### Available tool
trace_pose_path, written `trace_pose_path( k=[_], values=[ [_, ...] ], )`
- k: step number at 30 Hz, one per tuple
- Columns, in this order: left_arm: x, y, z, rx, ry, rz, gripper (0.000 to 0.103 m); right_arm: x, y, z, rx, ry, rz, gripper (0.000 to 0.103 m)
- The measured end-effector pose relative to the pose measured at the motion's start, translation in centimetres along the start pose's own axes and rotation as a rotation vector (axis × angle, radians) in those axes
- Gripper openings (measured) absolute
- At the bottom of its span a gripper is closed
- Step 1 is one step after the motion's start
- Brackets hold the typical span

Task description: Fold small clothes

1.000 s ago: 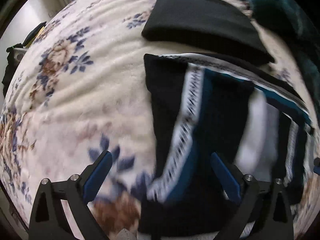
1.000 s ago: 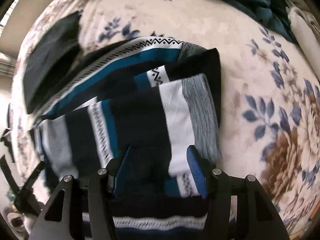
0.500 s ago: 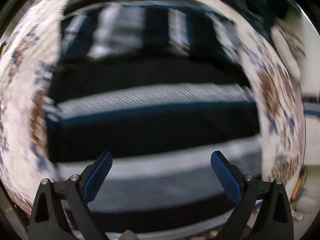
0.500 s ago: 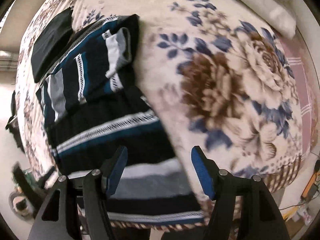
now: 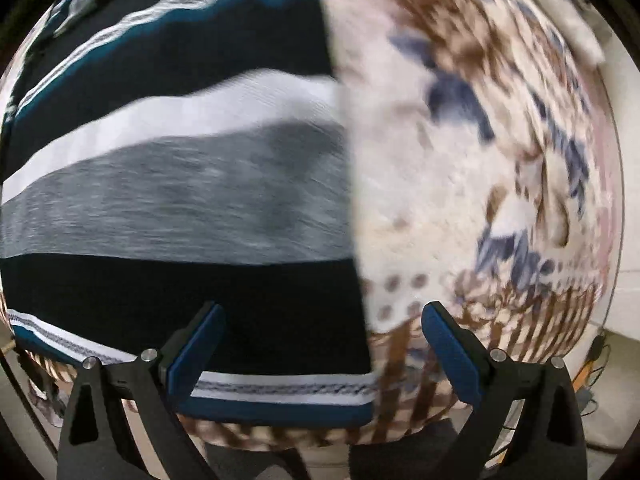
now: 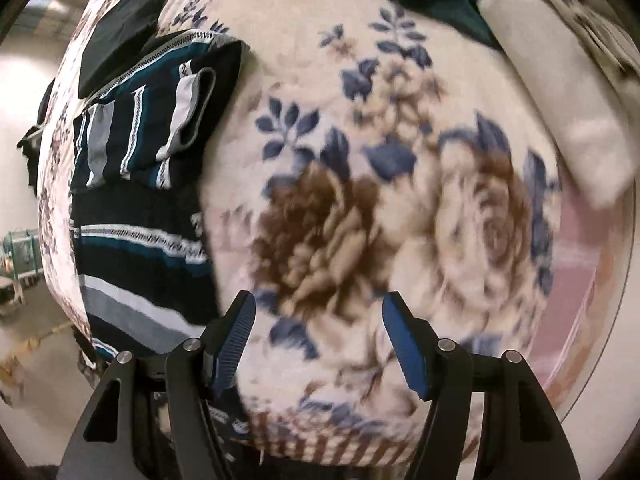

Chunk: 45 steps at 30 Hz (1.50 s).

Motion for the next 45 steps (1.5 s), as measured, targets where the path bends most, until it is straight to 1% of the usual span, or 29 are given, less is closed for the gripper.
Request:
trace_pose_path(
  k=[1,4,6,8,9,10,11,12,16,18,20,21,23,25,27,28,30,32,35,38,40,41,43,45],
  values=[
    [0.0,-0.5,0.6,-0.019,0.004,0.012,0.101,-1.0,-0.1,0.4,0.007,0.007,0.003,0.068],
    [-0.3,-1.7,2.1,-0.071,-0.002,0.035,0.100,-4.9,0.6,2.1,-0.067,0.004,-0.002,0.068],
    [-0.7,-1.9,2.7,-0.087,-0.021,0.038,0.090,-7.9,2.1,3.5,-0.124,0.004,-0.016,0.068],
    [-1.4,-1.7,2.8,-0.096,-0.052,0.027,0.053,-10.7,3.7,4.9,-0.171,0.005,-0.028,0.068],
    [-1.6,-1.4,2.7,-0.087,-0.065,0.014,0.043,-12.3,4.6,5.7,-0.200,0.004,-0.029,0.068],
    [-1.9,-1.0,2.4,-0.071,-0.087,-0.007,0.020,-13.5,5.2,6.4,-0.225,0.006,-0.022,0.068],
    [-2.1,-0.5,2.0,-0.056,-0.105,-0.022,0.009,-14.8,5.9,7.2,-0.251,0.012,-0.010,0.068],
    [-2.3,-0.1,1.6,-0.049,-0.116,-0.031,0.006,-16.0,6.4,8.1,-0.275,0.027,0.005,0.068],
    [-2.4,1.2,0.1,-0.008,-0.168,-0.073,0.004,-19.1,8.0,11.1,-0.353,0.077,0.067,0.068],
    [-2.3,2.0,-0.7,0.012,-0.192,-0.090,0.004,-19.7,8.7,12.2,-0.372,0.083,0.086,0.068],
    [-1.9,3.1,-1.6,0.019,-0.210,-0.099,0.004,-20.1,9.3,12.5,-0.410,0.065,0.107,0.067],
    [-1.9,3.7,-2.1,0.024,-0.222,-0.103,0.004,-20.2,9.6,12.6,-0.419,0.052,0.112,0.052],
    [-1.7,4.9,-3.1,0.024,-0.243,-0.114,0.004,-20.2,10.1,12.5,-0.421,0.024,0.126,0.017],
    [-1.5,5.9,-4.2,0.030,-0.258,-0.135,0.004,-20.0,10.6,12.1,-0.409,-0.007,0.152,0.017],
    [-1.0,7.3,-5.9,0.040,-0.278,-0.172,0.004,-19.7,11.4,11.1,-0.391,-0.030,0.144,0.016],
    [-0.6,7.0,-6.7,0.041,-0.287,-0.185,0.004,-19.7,11.9,10.3,-0.384,-0.043,0.140,0.016],
    [0.7,9.0,-8.5,0.059,-0.305,-0.224,0.004,-19.8,12.8,8.8,-0.383,-0.056,0.133,0.015],
    [1.2,10.8,-10.1,0.077,-0.317,-0.264,0.004,-19.8,14.2,7.0,-0.367,-0.068,0.114,0.015],
    [2.7,14.8,-12.5,0.097,-0.349,-0.331,0.004,-20.0,17.5,4.2,-0.302,-0.071,0.051,0.015],
    [4.0,19.6,-14.6,0.103,-0.378,-0.393,0.004,-20.5,22.4,1.9,-0.236,-0.062,-0.006,0.015],
    [4.4,21.7,-15.0,0.104,-0.393,-0.431,0.004,-20.9,26.4,0.5,-0.198,-0.061,-0.046,0.015],
    [4.7,23.8,-15.2,0.105,-0.400,-0.455,0.004,-20.8,27.7,0.1,-0.186,-0.063,-0.062,0.015],
    [5.5,27.4,-15.6,0.113,-0.404,-0.492,0.004,-21.2,32.7,0.2,-0.155,-0.064,-0.096,0.015],
    [6.1,31.3,-15.0,0.129,-0.397,-0.530,0.004,-21.6,38.0,1.2,-0.115,-0.057,-0.125,0.015]
  ],
)
Point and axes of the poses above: each gripper's, at about its wrist camera, not at the fingertips, and z roughly the way its jaws point, y to its left, x to its underside, the point moved 3 cm from there along z, roughly the way its jaws point, and after that the axes turned 4 degrees about x, right-handed, at the moved point
